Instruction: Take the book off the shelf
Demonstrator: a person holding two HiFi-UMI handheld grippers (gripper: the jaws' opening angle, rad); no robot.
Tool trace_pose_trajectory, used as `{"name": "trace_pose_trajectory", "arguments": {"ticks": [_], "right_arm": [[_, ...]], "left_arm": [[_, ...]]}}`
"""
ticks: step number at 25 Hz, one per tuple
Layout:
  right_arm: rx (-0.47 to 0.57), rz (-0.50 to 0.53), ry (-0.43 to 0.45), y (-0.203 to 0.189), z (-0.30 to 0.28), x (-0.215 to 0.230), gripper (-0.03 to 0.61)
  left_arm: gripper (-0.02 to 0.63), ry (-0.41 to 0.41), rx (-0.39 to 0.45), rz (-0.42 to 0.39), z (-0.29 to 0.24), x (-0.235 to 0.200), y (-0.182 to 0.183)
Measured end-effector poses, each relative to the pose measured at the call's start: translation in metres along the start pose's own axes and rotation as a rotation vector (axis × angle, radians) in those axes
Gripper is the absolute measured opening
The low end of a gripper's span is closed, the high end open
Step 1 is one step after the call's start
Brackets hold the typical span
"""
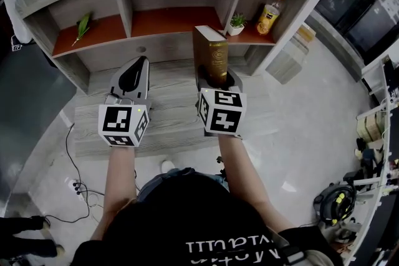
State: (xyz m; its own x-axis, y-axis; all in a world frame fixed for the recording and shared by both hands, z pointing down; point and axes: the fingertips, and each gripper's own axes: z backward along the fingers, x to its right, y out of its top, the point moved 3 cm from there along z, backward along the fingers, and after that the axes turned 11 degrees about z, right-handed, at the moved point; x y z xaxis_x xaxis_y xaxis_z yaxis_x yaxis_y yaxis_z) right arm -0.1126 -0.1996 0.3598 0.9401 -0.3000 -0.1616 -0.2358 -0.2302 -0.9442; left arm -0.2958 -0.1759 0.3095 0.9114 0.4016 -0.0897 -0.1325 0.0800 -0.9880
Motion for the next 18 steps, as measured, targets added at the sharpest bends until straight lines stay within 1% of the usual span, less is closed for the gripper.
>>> {"name": "trace_pose_trajectory", "arguments": {"ticks": [6, 10, 18], "right_arm": [[0.026, 0.021, -0.015, 0.0029, 0.0025, 0.0058, 0.235], [0.042, 0.041, -0.008, 0.0054, 0.0033, 0.0059, 0.235], [0.043, 0.036, -0.008, 0.0065, 0.0002, 0.0091, 0.235]], "left_arm": [[0.011, -0.002, 0.006, -0.015, -0.0023, 0.0042, 0.0023], [0.011, 0.001, 0.009, -0.023, -0.0033, 0.0060, 0.0033], [0.011, 0.006, 0.014, -0.029, -0.0079, 0.0062, 0.0049]]}}
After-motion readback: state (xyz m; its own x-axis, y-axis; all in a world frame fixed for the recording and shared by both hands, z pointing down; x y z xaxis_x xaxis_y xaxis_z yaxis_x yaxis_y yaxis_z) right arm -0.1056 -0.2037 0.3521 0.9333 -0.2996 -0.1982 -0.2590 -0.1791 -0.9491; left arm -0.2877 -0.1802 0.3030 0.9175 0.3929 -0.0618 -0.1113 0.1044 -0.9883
